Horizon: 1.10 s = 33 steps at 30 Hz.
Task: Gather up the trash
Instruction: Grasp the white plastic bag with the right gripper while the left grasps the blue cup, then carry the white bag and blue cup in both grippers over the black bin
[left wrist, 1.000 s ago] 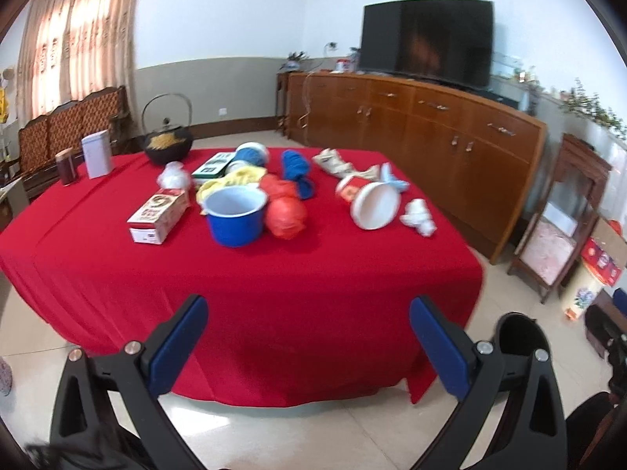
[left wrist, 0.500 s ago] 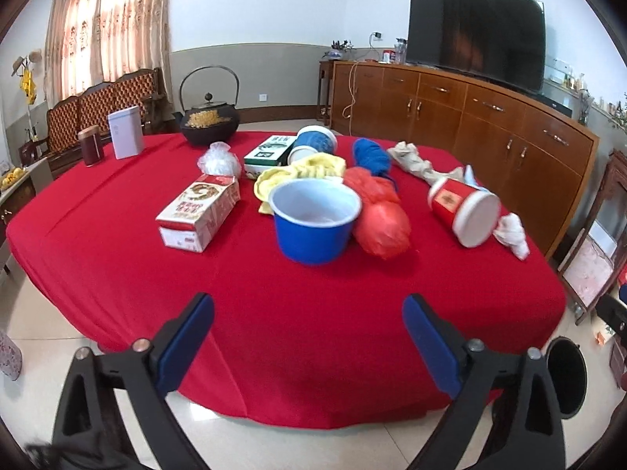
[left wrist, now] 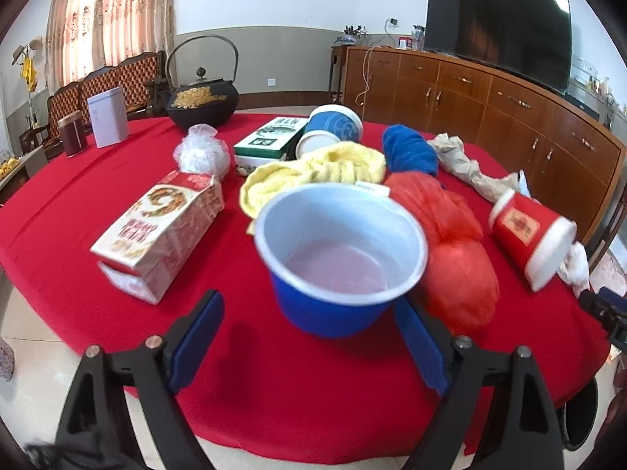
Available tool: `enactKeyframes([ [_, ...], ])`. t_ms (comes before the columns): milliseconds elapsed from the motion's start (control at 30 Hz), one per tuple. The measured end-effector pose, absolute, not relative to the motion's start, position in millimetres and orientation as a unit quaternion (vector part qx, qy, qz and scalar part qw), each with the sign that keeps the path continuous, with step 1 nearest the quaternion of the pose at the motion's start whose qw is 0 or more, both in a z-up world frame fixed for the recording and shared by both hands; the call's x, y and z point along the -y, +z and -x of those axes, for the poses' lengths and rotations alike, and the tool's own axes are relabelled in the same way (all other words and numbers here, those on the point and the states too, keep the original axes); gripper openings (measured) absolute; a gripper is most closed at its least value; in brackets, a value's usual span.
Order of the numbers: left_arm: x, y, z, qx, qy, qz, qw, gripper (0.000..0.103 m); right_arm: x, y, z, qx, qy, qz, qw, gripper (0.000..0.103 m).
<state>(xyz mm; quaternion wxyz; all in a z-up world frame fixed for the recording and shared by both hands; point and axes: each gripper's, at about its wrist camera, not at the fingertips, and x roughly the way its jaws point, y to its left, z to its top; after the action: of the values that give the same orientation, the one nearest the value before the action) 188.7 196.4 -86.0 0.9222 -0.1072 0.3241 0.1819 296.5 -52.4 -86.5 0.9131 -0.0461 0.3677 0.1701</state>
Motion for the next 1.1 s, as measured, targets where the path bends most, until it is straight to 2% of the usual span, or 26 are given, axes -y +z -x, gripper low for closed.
enactKeyframes([
  [67, -198.2, -85.0, -194.9, -0.322, 0.181, 0.11, 0.923, 0.089, 48.6, -87.2, -307.0, -0.369, 0.172, 0.046, 0.912, 0.07],
  [167, -202.5, -84.3, -202.7, -0.319, 0.177, 0.121, 0.923, 0.089, 44.8, -85.7, -319.7, -0.37, 0.177, 0.042, 0.911, 0.061],
  [233, -204.9, -84.1, -207.3, -0.318, 0.174, 0.128, 0.923, 0.089, 42.4, -86.2, -326.8, -0.374, 0.183, 0.04, 0.908, 0.043],
  [300, -205.2, -85.3, -210.9, -0.322, 0.171, 0.133, 0.922, 0.089, 39.4, -88.6, -331.7, -0.38, 0.186, 0.043, 0.905, 0.035],
  [533, -203.3, -84.9, -219.5, -0.32, 0.165, 0.144, 0.922, 0.089, 38.4, -91.9, -333.9, -0.377, 0.19, 0.039, 0.906, 0.032],
  [600, -204.0, -85.2, -222.7, -0.319, 0.159, 0.141, 0.924, 0.079, 38.2, -91.5, -334.7, -0.377, 0.19, 0.037, 0.906, 0.031],
  [1100, -177.9, -51.9, -174.2, -0.274, 0.158, 0.1, 0.943, 0.078, 61.8, -65.3, -302.7, -0.352, 0.178, 0.022, 0.918, 0.03],
])
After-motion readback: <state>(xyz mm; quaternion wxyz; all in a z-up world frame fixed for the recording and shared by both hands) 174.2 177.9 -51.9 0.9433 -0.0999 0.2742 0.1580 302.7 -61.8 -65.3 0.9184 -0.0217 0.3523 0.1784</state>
